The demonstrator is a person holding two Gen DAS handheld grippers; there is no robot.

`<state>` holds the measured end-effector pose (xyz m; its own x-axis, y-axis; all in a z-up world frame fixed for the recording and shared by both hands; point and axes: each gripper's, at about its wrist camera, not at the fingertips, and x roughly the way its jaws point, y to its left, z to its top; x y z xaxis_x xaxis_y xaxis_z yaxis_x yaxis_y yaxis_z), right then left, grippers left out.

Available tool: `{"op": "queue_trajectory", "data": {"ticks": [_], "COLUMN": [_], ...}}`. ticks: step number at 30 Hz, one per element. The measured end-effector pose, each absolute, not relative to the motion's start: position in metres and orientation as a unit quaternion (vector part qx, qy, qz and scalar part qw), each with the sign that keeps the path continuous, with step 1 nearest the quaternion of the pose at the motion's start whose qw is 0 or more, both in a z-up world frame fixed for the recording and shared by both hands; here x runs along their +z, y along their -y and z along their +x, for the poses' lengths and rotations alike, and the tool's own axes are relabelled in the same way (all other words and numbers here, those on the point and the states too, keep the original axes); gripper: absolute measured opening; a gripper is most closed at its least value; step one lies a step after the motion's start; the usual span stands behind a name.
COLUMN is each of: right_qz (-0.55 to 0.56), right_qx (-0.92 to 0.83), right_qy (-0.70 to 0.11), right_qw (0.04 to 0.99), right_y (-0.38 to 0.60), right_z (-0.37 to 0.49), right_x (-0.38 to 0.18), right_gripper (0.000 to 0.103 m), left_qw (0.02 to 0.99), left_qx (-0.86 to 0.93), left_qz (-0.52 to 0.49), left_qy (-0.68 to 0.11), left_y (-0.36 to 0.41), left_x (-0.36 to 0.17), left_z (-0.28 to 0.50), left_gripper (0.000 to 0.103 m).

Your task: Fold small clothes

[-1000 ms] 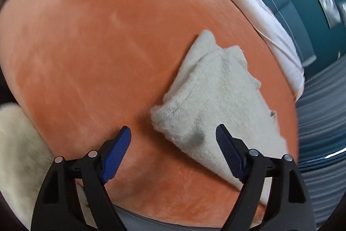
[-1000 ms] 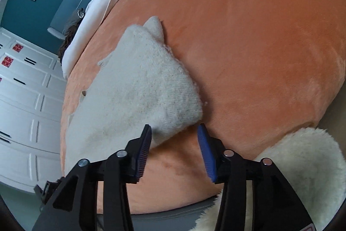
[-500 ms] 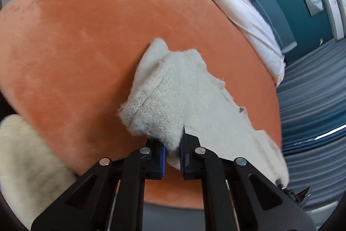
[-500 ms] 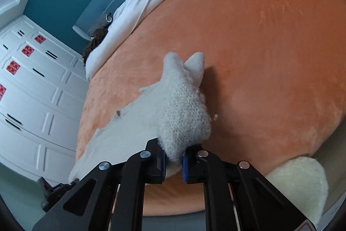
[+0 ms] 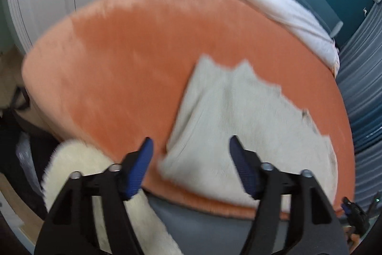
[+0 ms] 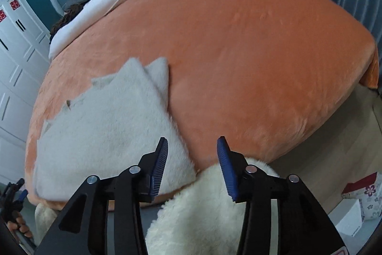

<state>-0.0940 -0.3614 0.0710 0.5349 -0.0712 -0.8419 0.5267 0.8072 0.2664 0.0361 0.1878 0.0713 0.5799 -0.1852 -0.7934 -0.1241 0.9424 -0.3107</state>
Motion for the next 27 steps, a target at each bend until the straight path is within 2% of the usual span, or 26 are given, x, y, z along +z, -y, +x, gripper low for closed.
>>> {"op": "queue_trajectory", "data": {"ticks": [4, 7, 11, 12, 14, 15, 16, 18, 20, 22, 25, 27], "right_qz": [0.251, 0.239, 0.280, 0.302, 0.338, 0.334, 0.316, 0.296, 0.288, 0.296, 0.300, 0.301], "right_qx": [-0.132, -0.115, -0.099, -0.099, -0.100, -0.100, -0.091, -0.074, -0.062, -0.084, -0.136, -0.151], "right_qy": [-0.429, -0.437, -0.444, -0.444, -0.452, -0.460, -0.472, -0.458, -0.399, -0.358, -0.422, -0.456], "right_qw": [0.858, 0.859, 0.845, 0.838, 0.820, 0.817, 0.818, 0.835, 0.868, 0.882, 0.845, 0.823], "right_y": [0.367, 0.351, 0.347, 0.349, 0.352, 0.351, 0.346, 0.338, 0.339, 0.357, 0.385, 0.388], "right_z": [-0.036, 0.009, 0.056, 0.061, 0.072, 0.075, 0.081, 0.080, 0.066, 0.052, 0.065, 0.070], "right_x": [0.080, 0.067, 0.042, 0.034, 0.017, 0.012, 0.013, 0.029, 0.065, 0.080, 0.030, 0.004], "right_gripper": [0.054, 0.056, 0.058, 0.058, 0.055, 0.030, 0.011, 0.008, 0.008, 0.008, 0.007, 0.007], "left_qw": [0.878, 0.861, 0.849, 0.847, 0.835, 0.828, 0.827, 0.841, 0.856, 0.858, 0.837, 0.837], "left_qx": [-0.052, -0.073, -0.063, -0.067, -0.074, -0.084, -0.089, -0.098, -0.099, -0.084, -0.062, -0.055], "left_qz": [-0.161, -0.165, -0.149, -0.143, -0.137, -0.134, -0.133, -0.133, -0.143, -0.148, -0.137, -0.131], "left_qy": [-0.448, -0.475, -0.503, -0.508, -0.527, -0.538, -0.539, -0.515, -0.488, -0.485, -0.527, -0.528], "left_y": [-0.163, -0.137, -0.114, -0.109, -0.105, -0.102, -0.101, -0.104, -0.116, -0.129, -0.132, -0.129], "left_x": [0.077, 0.056, 0.022, 0.015, 0.003, -0.002, 0.000, 0.018, 0.040, 0.040, 0.000, -0.012], "left_z": [0.095, 0.139, 0.177, 0.185, 0.190, 0.193, 0.193, 0.191, 0.190, 0.196, 0.211, 0.210], "left_gripper": [0.073, 0.079, 0.079, 0.073, 0.048, 0.014, 0.009, 0.006, 0.006, 0.006, 0.006, 0.006]}}
